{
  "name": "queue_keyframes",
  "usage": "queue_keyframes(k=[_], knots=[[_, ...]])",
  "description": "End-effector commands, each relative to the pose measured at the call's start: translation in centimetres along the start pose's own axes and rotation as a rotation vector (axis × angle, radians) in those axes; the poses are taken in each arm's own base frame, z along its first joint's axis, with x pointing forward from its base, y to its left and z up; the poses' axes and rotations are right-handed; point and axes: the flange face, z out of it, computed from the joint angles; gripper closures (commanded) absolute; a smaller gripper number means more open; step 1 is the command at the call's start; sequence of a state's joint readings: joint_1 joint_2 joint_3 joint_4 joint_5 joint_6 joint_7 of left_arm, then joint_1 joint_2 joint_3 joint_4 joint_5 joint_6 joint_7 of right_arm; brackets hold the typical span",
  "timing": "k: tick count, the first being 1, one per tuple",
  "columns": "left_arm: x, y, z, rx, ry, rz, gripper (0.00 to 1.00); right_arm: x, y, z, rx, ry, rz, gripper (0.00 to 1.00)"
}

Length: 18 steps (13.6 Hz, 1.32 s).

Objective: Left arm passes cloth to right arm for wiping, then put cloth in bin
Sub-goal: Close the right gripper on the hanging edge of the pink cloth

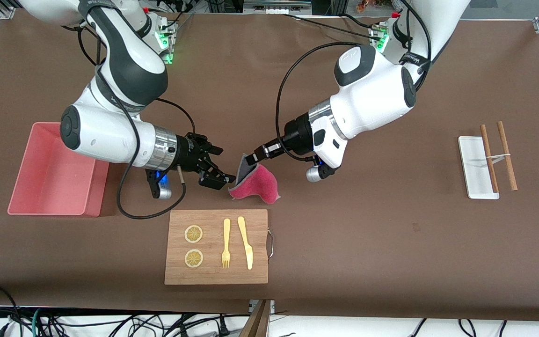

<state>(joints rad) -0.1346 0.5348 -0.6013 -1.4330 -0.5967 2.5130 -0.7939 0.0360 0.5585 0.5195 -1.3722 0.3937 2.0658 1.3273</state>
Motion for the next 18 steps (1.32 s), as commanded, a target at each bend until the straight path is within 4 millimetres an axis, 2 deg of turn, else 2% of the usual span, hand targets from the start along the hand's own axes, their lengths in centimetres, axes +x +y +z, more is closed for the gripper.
queue_keyframes(k=[1, 9, 11, 15, 16, 18], knots=[[0.2, 0.6, -0.2, -0.024, -0.006, 0.0, 1.0, -0.6, -0.5, 0.3, 0.029, -0.023, 0.009, 0.01], [0.2, 0.6, -0.1, -0.023, -0.006, 0.0, 1.0, -1.8, -0.2, 3.2, 0.008, -0.035, 0.01, 0.01], [0.2, 0.6, -0.1, -0.023, -0.006, 0.0, 1.0, -1.5, 0.1, 3.9, -0.006, -0.035, 0.01, 0.01], [0.2, 0.6, -0.2, -0.023, -0.005, 0.002, 1.0, -0.7, 0.2, 3.7, -0.01, -0.026, 0.001, 0.01], [0.2, 0.6, -0.2, -0.023, -0.005, 0.003, 1.0, -0.3, 0.5, 4.4, -0.023, -0.028, 0.005, 0.03], [0.3, 0.6, -0.3, -0.024, -0.004, 0.001, 1.0, 0.1, 0.8, 5.4, -0.039, -0.03, -0.001, 0.21]])
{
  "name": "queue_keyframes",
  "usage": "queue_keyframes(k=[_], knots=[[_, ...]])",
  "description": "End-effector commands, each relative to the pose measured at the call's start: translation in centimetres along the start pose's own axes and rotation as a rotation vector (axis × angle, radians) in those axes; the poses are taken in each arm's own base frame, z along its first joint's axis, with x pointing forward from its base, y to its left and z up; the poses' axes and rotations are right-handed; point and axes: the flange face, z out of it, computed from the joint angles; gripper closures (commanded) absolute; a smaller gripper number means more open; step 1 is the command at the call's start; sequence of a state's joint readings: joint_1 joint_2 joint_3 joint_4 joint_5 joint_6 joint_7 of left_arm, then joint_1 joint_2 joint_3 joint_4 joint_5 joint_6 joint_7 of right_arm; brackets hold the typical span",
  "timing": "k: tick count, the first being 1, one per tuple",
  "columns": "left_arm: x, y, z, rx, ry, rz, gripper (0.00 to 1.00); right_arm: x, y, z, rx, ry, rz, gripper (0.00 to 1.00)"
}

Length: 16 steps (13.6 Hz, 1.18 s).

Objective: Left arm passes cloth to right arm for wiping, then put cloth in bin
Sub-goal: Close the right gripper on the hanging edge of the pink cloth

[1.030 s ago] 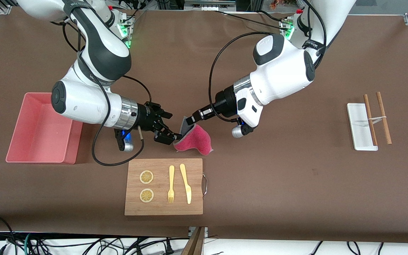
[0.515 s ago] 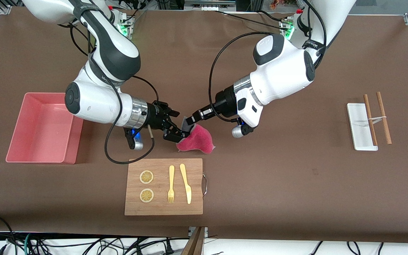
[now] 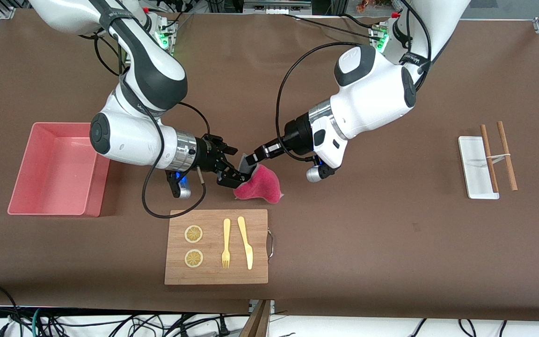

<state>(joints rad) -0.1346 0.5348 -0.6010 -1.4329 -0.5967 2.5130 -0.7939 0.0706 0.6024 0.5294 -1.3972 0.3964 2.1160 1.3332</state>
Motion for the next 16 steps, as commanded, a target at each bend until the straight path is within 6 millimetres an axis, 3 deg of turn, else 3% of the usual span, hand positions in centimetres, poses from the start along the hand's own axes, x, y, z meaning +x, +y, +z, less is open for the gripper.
queue_keyframes(k=[1, 5, 6, 16], knots=[[0.3, 0.6, -0.3, -0.024, -0.005, 0.001, 1.0, 0.4, 0.4, 1.0, -0.014, -0.007, -0.012, 0.31], [0.4, 0.6, -0.3, -0.024, -0.004, 0.0, 1.0, 1.3, 0.5, 1.8, -0.022, -0.016, -0.005, 0.94], [0.3, 0.6, -0.3, -0.024, -0.003, 0.001, 1.0, 1.3, 0.4, 1.8, -0.021, -0.018, -0.004, 1.0], [0.4, 0.6, -0.4, -0.026, -0.004, -0.008, 1.0, 1.8, 0.4, 1.6, -0.021, -0.014, -0.011, 1.0]])
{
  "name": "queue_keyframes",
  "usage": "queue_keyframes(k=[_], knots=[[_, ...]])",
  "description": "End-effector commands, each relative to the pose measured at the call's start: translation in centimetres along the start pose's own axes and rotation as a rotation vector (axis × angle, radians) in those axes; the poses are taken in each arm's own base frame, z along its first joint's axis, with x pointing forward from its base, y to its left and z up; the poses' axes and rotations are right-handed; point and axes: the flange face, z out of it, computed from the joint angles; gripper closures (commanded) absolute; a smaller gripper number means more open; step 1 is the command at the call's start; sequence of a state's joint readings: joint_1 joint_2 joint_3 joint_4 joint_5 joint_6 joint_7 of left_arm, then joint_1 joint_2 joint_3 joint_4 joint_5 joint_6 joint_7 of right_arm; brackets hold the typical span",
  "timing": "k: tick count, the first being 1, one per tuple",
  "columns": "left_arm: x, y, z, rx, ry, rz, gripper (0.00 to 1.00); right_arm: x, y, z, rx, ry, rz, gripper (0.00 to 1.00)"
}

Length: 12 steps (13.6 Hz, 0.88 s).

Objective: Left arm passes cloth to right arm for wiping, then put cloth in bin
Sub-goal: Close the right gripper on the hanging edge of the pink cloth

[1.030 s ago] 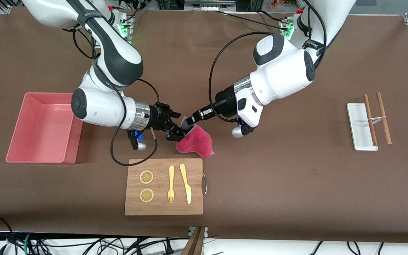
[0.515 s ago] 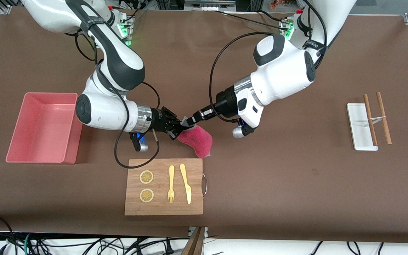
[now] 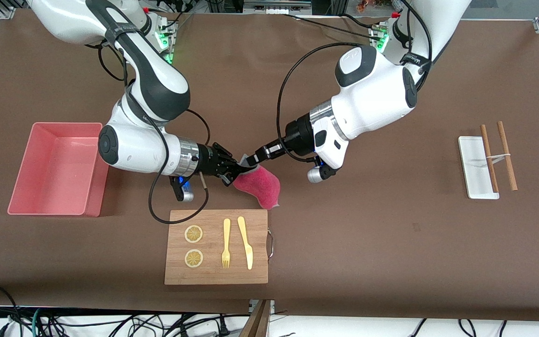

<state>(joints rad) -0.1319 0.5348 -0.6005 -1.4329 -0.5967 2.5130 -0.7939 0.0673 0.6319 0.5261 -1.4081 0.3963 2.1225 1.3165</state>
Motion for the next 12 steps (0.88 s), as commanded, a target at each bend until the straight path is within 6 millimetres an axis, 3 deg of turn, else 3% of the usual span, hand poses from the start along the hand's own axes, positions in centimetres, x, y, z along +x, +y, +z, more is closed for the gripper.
queue_keyframes(k=[1, 2, 3, 8, 12], knots=[[0.3, 0.6, -0.3, -0.026, -0.007, -0.009, 1.0, 0.0, 0.1, 0.0, -0.004, -0.007, -0.04, 1.0], [0.2, 0.6, -0.2, -0.022, -0.003, 0.005, 0.26, 0.1, 0.1, 0.0, -0.006, -0.007, -0.047, 1.0], [0.2, 0.6, -0.2, -0.02, -0.001, 0.012, 0.0, 0.1, 0.1, 0.0, -0.006, -0.007, -0.047, 1.0], [0.3, 0.8, -0.6, -0.022, 0.004, 0.009, 0.0, 0.1, 0.2, 0.2, -0.012, -0.006, -0.046, 1.0], [2.1, 0.6, -2.1, -0.024, 0.026, -0.005, 0.0, -1.0, 2.2, 3.3, -0.153, -0.025, -0.094, 1.0]])
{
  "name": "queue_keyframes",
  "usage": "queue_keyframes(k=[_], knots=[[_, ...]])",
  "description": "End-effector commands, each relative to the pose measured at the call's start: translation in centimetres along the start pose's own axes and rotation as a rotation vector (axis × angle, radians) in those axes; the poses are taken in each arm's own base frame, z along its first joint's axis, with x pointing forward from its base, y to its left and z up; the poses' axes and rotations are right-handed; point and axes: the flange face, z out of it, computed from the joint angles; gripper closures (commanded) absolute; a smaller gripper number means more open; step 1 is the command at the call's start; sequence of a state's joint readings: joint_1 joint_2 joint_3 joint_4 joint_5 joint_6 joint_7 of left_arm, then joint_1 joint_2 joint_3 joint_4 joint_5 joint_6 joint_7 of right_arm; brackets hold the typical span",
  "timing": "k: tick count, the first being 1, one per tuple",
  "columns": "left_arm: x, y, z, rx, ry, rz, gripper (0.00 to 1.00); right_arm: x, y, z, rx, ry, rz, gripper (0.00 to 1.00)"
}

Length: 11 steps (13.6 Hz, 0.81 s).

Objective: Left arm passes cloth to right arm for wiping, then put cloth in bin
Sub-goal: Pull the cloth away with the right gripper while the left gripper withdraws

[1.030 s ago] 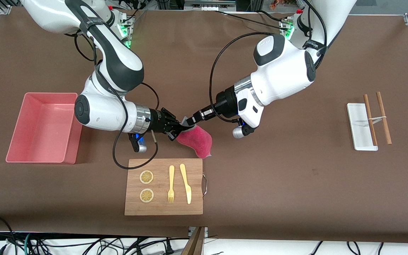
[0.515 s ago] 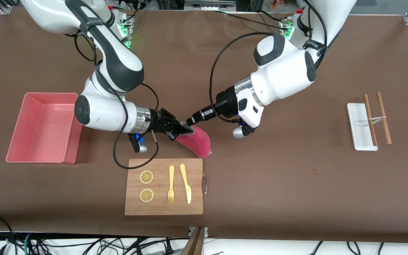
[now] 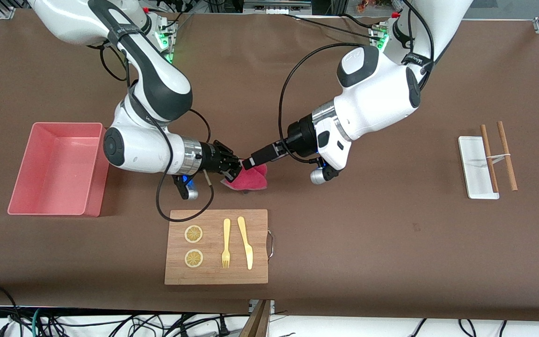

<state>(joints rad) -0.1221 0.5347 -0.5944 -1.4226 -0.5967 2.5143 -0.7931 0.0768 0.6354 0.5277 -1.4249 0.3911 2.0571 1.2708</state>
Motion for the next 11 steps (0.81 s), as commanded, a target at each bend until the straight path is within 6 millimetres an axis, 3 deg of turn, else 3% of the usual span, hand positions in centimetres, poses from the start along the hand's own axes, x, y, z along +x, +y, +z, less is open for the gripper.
queue_keyframes(k=[1, 3, 8, 10, 11], knots=[[1.6, -0.1, -1.3, -0.006, 0.013, -0.007, 0.0, -0.6, 1.5, 2.5, -0.102, -0.005, -0.063, 1.0], [2.9, -0.8, -1.5, 0.013, 0.036, -0.006, 0.0, 0.2, 3.0, 4.6, -0.178, 0.001, -0.097, 1.0], [5.0, -3.3, -1.6, 0.247, 0.062, 0.139, 0.0, 2.4, 6.5, 10.3, -0.328, 0.017, -0.182, 1.0], [5.8, -4.6, -2.0, 0.358, 0.076, 0.194, 0.0, 4.1, 7.2, 10.8, -0.364, 0.057, -0.226, 1.0], [6.6, -5.4, -2.5, 0.426, 0.083, 0.216, 0.0, 6.0, 7.4, 10.1, -0.367, 0.075, -0.245, 1.0]])
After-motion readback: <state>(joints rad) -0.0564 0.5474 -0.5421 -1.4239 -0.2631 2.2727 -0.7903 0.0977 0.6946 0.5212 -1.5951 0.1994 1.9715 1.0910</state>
